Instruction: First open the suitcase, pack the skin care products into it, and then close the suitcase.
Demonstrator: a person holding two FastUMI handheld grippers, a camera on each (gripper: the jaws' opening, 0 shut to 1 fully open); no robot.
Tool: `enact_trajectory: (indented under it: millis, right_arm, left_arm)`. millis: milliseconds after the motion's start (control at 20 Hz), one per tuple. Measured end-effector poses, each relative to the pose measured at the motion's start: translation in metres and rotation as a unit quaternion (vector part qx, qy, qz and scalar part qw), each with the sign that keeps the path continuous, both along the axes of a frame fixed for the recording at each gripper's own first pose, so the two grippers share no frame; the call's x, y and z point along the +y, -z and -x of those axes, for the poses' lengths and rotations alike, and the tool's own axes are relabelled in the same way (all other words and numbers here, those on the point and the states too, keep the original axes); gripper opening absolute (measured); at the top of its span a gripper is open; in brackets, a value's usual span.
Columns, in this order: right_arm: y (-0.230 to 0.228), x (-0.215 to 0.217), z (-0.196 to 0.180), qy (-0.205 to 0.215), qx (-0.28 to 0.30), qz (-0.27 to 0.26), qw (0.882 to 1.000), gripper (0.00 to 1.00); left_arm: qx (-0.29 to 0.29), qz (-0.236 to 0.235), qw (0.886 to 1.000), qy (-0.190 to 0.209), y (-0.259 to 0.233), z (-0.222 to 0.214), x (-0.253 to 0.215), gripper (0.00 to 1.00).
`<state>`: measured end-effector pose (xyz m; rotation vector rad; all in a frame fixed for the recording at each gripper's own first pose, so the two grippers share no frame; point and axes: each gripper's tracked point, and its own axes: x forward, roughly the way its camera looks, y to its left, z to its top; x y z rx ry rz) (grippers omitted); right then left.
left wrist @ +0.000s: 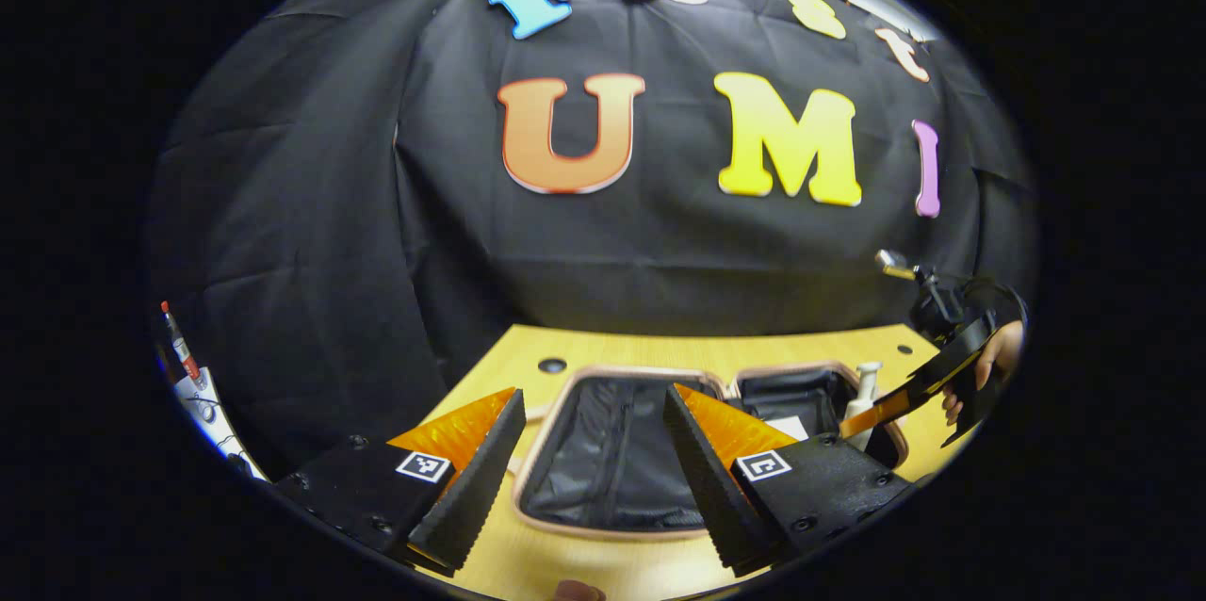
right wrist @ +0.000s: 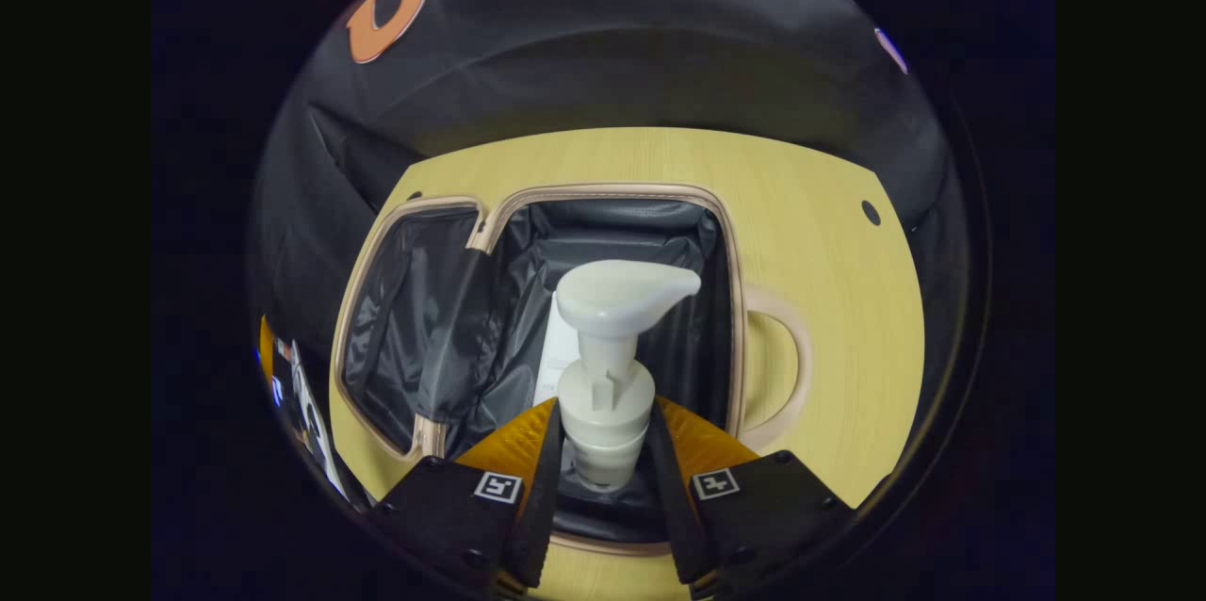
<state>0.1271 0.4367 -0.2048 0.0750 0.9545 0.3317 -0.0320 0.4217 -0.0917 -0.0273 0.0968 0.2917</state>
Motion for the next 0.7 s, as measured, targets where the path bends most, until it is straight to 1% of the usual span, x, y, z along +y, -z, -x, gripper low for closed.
enact_trajectory:
  millis: [150,200,250,300,500,600,700]
  right_arm:
    - [0.011,0.007,-0.018,0.018,0.010,0.002,1.000,0.48]
    - [0.016,0.009,-0.021,0.025,0.017,0.004,1.000,0.48]
    - [0.021,0.009,-0.023,0.033,0.025,0.008,0.999,0.48]
    - [0.028,0.009,-0.024,0.040,0.035,0.012,0.999,0.48]
    - [0.046,0.009,-0.022,0.059,0.064,0.022,0.996,0.48]
    - [0.047,0.008,-0.023,0.068,0.063,0.021,0.996,0.49]
    - [0.050,0.005,-0.021,0.066,0.068,0.025,0.995,0.51]
  left_arm:
    - [-0.010,-0.004,1.000,-0.008,-0.005,-0.002,0.024,0.94]
    - [-0.012,-0.002,1.000,-0.015,-0.006,-0.001,0.034,1.00]
    - [-0.009,0.003,1.000,-0.024,-0.005,0.000,0.044,0.94]
    - [-0.006,0.009,0.999,-0.033,-0.003,0.003,0.054,0.95]
    - [0.005,0.043,0.996,-0.074,0.015,0.011,0.097,0.96]
    - [0.017,0.067,0.993,-0.098,0.028,0.013,0.120,0.96]
    - [0.024,0.097,0.988,-0.118,0.042,0.017,0.142,0.96]
